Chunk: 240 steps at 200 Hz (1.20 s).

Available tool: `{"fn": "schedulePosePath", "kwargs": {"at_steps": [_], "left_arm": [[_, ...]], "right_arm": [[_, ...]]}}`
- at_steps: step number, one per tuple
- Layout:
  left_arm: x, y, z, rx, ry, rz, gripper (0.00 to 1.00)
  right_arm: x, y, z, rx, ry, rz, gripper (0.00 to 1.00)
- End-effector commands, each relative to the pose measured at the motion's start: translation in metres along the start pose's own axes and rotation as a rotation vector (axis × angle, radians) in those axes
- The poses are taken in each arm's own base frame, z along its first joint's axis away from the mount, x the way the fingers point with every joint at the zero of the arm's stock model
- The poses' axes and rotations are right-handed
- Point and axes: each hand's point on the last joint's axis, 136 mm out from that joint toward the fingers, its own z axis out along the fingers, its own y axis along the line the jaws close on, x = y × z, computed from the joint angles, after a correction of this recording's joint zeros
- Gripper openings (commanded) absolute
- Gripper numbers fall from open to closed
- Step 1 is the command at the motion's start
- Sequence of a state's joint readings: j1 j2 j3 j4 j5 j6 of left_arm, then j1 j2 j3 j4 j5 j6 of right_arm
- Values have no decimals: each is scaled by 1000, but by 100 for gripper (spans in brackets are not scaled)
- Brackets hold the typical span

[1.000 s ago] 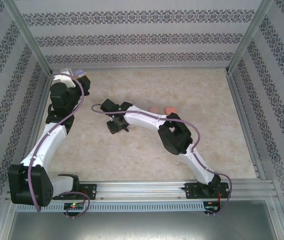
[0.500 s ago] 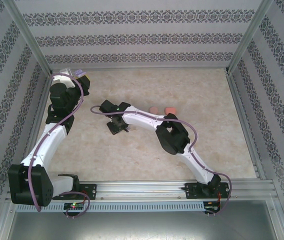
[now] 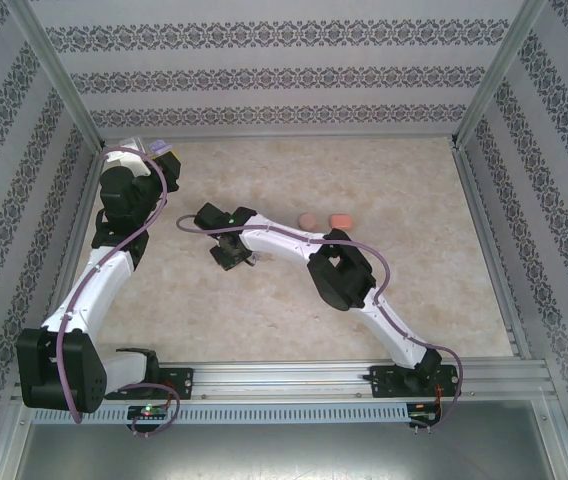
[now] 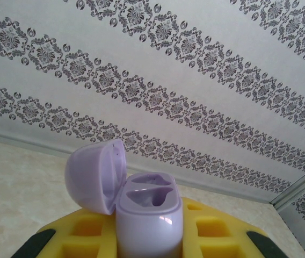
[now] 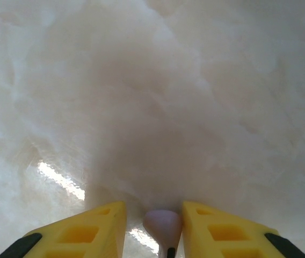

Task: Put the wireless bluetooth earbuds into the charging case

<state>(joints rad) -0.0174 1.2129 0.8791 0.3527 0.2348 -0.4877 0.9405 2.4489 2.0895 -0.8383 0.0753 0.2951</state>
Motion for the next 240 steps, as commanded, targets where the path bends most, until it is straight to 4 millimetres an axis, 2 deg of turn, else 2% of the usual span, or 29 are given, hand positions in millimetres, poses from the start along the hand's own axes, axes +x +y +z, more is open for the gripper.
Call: {"fn": "schedulePosePath", "kwargs": {"at_steps": [1,72,134,184,240], "left_arm": [[-17,-7,-5,42,-58,-6,0],[-14,-8,-2,57,-51,-22,0],[-14,-10,0,70,-45,-37,0],[-13,-13,3,85,-31,-41,0],[-9,-16,5,99,-8,-50,0]], "right_arm": [[21,-9,10,60,65,-25,33],[27,-13,5,59,59,-14,32],[25,-16,2,34,43,16,14],[9,-21,-25,-4,-31,59,13],[-9,-32,-73,-45,-152,121,12]]}}
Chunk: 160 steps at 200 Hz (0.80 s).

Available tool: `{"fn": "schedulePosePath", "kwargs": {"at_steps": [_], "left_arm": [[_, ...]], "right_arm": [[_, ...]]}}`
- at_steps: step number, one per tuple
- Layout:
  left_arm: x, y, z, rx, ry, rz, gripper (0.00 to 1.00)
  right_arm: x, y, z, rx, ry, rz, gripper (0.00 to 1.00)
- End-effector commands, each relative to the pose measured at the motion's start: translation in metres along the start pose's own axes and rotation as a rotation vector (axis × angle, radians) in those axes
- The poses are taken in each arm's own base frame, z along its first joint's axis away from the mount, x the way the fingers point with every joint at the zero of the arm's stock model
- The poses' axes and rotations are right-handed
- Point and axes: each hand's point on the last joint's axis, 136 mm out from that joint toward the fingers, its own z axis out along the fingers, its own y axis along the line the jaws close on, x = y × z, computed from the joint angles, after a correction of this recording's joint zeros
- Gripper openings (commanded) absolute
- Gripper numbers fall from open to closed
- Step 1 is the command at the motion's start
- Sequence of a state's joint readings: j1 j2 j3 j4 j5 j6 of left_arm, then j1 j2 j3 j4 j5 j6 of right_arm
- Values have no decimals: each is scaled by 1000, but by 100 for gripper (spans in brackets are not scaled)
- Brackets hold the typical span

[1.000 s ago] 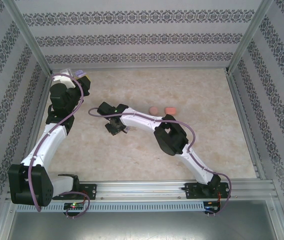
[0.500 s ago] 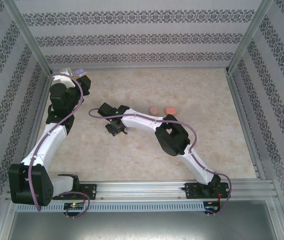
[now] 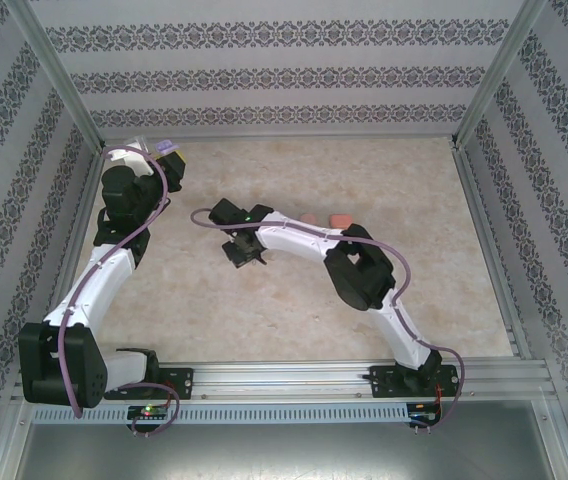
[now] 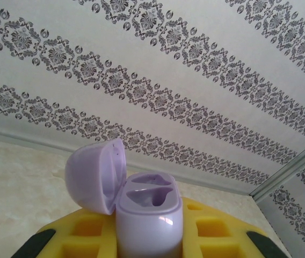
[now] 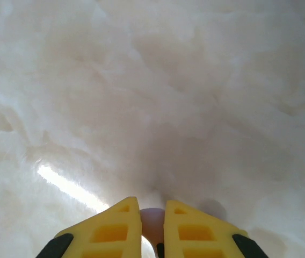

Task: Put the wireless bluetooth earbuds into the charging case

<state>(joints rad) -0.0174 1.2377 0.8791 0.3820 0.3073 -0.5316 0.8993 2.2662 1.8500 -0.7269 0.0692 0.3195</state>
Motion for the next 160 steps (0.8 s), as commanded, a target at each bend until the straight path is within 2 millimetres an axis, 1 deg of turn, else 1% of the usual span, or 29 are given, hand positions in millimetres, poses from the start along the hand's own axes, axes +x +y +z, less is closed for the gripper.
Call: {"fn": "schedulePosePath", "kwargs": {"at_steps": [1,23,49,63,83,102,120,160], "left_arm": [[-17,-7,0,35,-39,-5,0],[-16,-9,1,44,-32,-7,0],[-15,-14,2,65,-26,-6,0],[-12,-19,3,88,-22,8,0],[-4,-34,4,152,-22,62,0],[11,-51,7,211,-1,138,0],[32,-65,10,254,26,233,0],[92,-98,9,394,54,392,0]], "right_arm": [[-21,-4,-45,-38,-102,55,11],[-27,-14,-67,-46,-158,83,11],[-30,-32,-93,-38,-210,111,11],[-30,-44,-107,-29,-237,127,11],[-28,-63,-126,-14,-275,153,11],[-25,-81,-142,-3,-304,179,11],[-21,-96,-160,9,-341,198,11],[-12,-128,-206,36,-439,243,11]]}}
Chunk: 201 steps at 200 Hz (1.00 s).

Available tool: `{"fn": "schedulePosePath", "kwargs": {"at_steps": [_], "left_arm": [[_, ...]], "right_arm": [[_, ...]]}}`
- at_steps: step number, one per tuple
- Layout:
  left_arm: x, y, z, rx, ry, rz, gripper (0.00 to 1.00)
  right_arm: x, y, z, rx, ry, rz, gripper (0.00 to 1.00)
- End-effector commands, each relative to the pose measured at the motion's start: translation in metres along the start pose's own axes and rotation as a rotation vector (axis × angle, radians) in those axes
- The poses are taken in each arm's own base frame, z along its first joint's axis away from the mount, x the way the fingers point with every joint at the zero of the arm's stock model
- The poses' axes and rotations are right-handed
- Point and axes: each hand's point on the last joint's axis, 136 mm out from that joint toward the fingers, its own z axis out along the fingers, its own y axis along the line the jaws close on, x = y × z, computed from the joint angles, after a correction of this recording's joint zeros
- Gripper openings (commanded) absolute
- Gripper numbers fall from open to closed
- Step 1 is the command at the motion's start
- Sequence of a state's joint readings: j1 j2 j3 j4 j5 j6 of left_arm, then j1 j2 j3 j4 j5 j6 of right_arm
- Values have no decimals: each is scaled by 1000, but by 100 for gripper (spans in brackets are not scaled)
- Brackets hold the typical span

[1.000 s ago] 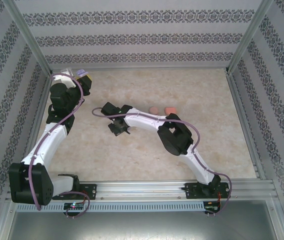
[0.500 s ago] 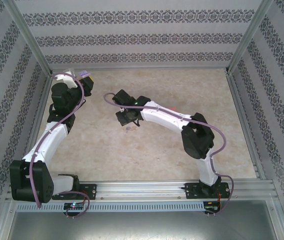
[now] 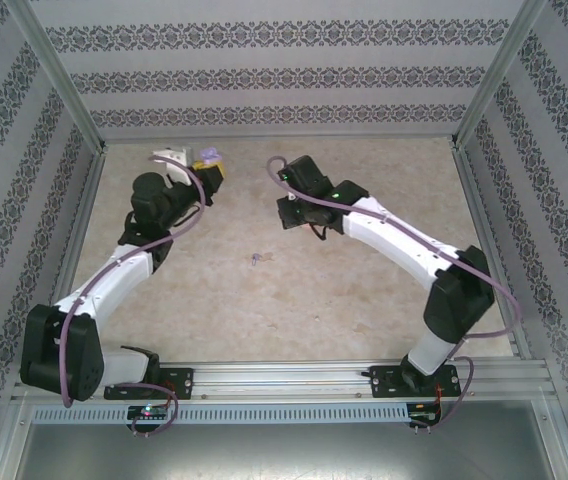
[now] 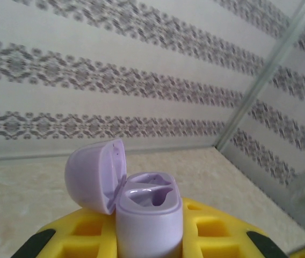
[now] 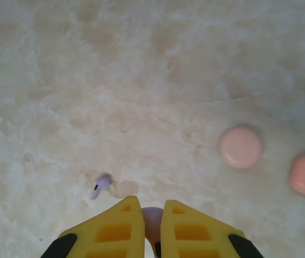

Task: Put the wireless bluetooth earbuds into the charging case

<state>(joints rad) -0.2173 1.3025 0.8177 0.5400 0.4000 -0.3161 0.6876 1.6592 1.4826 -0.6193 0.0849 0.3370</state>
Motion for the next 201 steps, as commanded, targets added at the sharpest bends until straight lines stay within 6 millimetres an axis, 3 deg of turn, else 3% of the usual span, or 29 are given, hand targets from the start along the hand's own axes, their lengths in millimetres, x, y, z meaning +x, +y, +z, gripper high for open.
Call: {"fn": "schedulePosePath", "kwargs": {"at_steps": [1,40,95,169,201], "left_arm": [[20,-27,6,108,-30,173,0],[58,-65,15,257,-46,249,0],[87,-124,27,401,-109,430,0],[67,-172,36,498,-260,401,0],[59,-189,34,546,-293,411,0]], "right_arm": [[-15,-17,-32,21,-94,13,11],[-29,-34,-77,23,-215,42,12],[-45,-29,-131,-69,-426,71,13],[-53,-19,-180,-222,-687,115,13],[-53,-10,-189,-293,-715,118,14]]}}
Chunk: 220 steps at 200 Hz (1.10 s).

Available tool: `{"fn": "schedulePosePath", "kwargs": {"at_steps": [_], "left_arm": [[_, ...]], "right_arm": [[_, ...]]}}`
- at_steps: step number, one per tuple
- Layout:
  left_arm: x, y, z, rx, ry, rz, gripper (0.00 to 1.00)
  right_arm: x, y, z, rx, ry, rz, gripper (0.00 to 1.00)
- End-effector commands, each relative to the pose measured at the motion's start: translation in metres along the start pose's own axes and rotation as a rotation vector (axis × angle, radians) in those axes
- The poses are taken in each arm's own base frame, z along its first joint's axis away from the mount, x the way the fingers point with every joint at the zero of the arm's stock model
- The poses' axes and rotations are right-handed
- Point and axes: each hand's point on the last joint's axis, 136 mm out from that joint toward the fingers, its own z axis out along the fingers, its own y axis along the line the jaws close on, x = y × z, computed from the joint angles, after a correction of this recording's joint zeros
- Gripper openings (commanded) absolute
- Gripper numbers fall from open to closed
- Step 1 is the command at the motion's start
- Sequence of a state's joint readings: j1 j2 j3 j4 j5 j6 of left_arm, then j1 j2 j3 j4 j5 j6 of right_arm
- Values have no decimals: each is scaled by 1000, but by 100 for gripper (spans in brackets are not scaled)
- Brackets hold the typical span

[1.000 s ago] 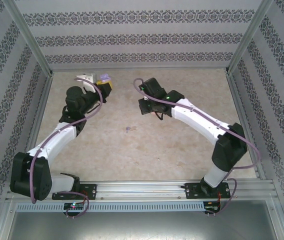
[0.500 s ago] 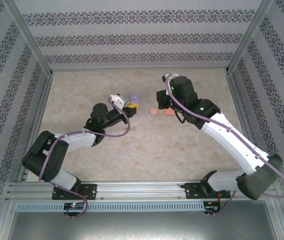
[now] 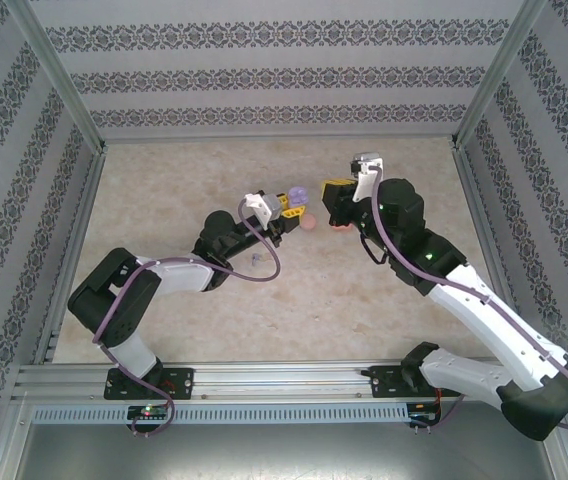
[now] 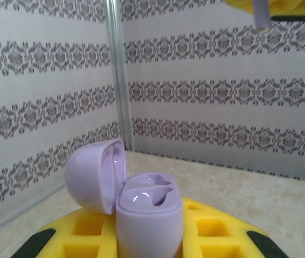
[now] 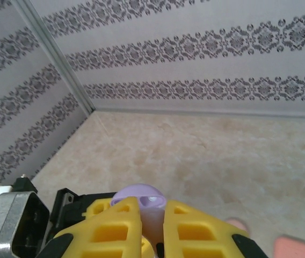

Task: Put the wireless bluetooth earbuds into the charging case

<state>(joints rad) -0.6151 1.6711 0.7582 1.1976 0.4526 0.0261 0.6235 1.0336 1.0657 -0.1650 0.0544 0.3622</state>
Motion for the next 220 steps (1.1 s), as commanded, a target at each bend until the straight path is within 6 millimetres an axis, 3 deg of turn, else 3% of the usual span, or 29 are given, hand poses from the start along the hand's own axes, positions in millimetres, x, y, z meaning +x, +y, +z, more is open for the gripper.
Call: {"fn": "schedulePosePath", "kwargs": {"at_steps": [1,109,220], "left_arm": [[-39,-13,8,46,-133,58,0],[-62,-31,11,127,-160,69,0],[-71,-44,1,190,-152,78,0]], "right_arm": [[-21,15,-6,-89,-85,34,14],[-1,47,7,-280,-4,61,13],[11,36,7,-258,6,51,11]]}}
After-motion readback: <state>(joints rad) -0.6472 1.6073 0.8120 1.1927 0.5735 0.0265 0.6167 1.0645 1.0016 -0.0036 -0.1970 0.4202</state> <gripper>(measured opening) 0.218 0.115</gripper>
